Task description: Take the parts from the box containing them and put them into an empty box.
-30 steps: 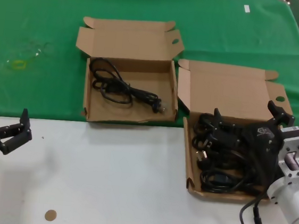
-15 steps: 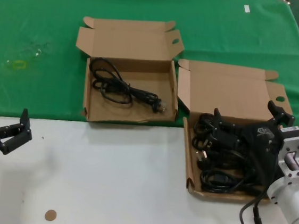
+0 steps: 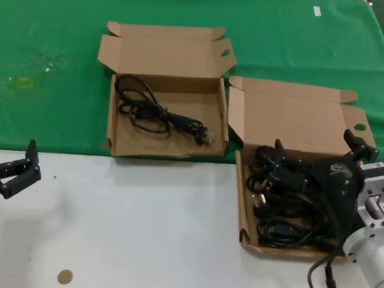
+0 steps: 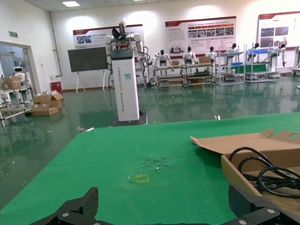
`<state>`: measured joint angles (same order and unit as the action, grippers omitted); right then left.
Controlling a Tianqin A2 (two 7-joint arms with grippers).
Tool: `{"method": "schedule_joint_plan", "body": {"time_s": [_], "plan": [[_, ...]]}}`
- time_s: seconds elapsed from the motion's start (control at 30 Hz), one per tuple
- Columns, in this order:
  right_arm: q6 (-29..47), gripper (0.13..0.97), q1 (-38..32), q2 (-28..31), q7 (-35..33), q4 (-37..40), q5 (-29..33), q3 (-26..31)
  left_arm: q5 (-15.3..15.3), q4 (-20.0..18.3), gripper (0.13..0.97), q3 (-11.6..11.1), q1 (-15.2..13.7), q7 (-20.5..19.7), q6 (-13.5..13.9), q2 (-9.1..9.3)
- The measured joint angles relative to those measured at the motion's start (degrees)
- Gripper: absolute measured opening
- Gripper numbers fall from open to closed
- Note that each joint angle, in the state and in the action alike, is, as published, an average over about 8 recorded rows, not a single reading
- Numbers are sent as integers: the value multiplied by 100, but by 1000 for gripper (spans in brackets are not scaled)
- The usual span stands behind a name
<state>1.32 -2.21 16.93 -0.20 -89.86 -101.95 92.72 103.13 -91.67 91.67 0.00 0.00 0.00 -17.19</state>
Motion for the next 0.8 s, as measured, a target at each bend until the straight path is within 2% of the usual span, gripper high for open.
{"method": "schedule_joint_plan", "body": {"time_s": [0.8], "plan": [[0,966,0,0,0,0,0,0,0,0,966,0,0,0,0,0]]}}
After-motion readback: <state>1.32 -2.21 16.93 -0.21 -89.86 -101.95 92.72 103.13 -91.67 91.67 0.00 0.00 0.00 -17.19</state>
